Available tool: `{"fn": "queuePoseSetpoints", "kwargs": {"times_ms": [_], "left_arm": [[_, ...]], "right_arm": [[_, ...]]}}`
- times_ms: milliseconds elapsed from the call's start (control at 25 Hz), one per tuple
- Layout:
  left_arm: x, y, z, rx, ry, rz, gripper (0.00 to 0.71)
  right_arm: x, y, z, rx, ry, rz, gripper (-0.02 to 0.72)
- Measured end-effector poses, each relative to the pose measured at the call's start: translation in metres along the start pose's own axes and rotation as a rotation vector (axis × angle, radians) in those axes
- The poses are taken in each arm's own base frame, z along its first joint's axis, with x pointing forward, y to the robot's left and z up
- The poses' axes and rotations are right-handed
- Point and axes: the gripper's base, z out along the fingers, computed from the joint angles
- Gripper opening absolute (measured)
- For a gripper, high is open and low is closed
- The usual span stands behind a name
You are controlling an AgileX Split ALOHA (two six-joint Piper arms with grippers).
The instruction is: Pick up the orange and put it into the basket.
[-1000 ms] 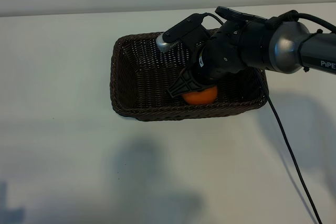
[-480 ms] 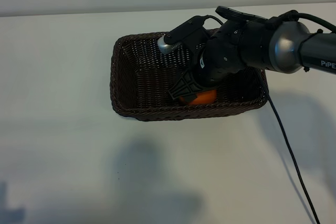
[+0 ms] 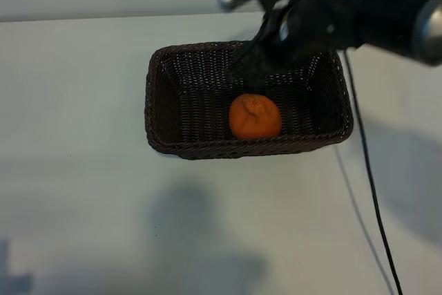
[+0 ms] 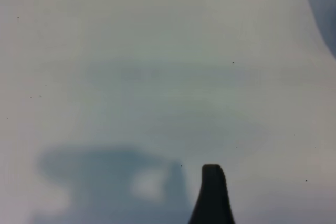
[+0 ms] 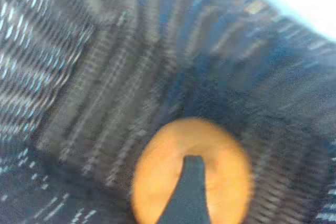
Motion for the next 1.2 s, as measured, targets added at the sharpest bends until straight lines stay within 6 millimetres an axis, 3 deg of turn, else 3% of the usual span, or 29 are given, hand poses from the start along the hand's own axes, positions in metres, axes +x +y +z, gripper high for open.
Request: {"fn": "queuePoseSetpoints", "kwargs": {"times_ms": [160,400,920,1040,1200], "left_arm": [[0.0,0.0,0.0,0.0,0.0,0.0,0.569],[0.0,0.0,0.0,0.0,0.0,0.0,0.569],[0.0,0.0,0.0,0.0,0.0,0.001,0.569],[0.0,0.0,0.0,0.0,0.0,0.002,0.569],[0.0,0.0,0.0,0.0,0.0,0.002,0.569]], "right_arm": [[-0.008,-0.029,-0.009,0.052,0.012,0.057,0.633],[-0.002,-0.071,-0.01,0.124,0.071,0.142,0.615],[0.026,-0.19,-0.028,0.304,0.143,0.404,0.598],[0.033,-0.204,-0.032,0.32,0.165,0.433,0.597],[0.035,-0.208,-0.035,0.319,0.175,0.446,0.597]]}}
